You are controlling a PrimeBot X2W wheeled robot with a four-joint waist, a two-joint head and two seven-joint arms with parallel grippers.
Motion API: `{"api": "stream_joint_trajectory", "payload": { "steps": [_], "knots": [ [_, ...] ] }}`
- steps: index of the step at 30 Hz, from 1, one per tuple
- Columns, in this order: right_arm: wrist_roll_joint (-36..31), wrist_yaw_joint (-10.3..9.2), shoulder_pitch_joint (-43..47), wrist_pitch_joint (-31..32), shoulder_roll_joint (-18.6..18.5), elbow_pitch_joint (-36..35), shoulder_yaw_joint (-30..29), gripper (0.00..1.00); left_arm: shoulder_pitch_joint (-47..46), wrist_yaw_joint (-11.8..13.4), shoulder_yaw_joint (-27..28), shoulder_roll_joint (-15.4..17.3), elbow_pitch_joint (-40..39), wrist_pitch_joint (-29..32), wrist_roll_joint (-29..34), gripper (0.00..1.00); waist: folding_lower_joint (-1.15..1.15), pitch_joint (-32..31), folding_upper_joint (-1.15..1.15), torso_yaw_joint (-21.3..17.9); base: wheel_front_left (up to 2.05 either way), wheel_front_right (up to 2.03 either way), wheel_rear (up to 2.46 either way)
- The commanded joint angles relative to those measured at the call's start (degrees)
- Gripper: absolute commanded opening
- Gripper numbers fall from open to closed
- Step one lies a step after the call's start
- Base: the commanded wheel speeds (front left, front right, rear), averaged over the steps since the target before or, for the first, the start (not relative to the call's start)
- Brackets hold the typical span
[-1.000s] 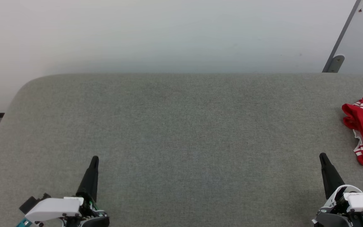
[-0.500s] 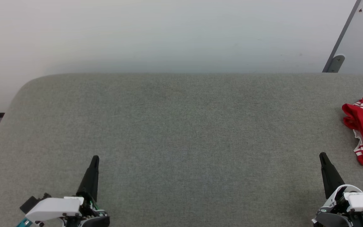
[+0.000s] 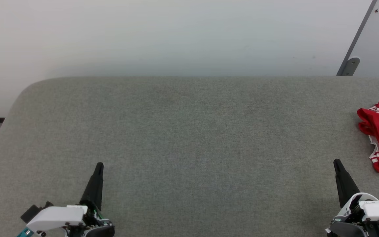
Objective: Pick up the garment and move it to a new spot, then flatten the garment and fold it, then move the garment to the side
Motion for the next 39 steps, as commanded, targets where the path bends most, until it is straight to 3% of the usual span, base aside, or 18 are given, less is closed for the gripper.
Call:
{"api": "stream_joint_trajectory", "payload": {
  "steps": [1, 39],
  "knots": [
    [0.3, -0.08, -0.1, 0.1, 0.1, -0.2, 0.0, 0.0, -0.5, -0.2, 0.0, 0.0, -0.1, 0.1, -0.2, 0.0, 0.0, 0.0, 0.0, 0.0, 0.0, 0.0, 0.0],
    [0.3, -0.08, -0.1, 0.1, 0.1, -0.2, 0.0, 0.0, -0.5, -0.2, 0.0, 0.0, -0.1, 0.1, -0.2, 0.0, 0.0, 0.0, 0.0, 0.0, 0.0, 0.0, 0.0]
  ]
}}
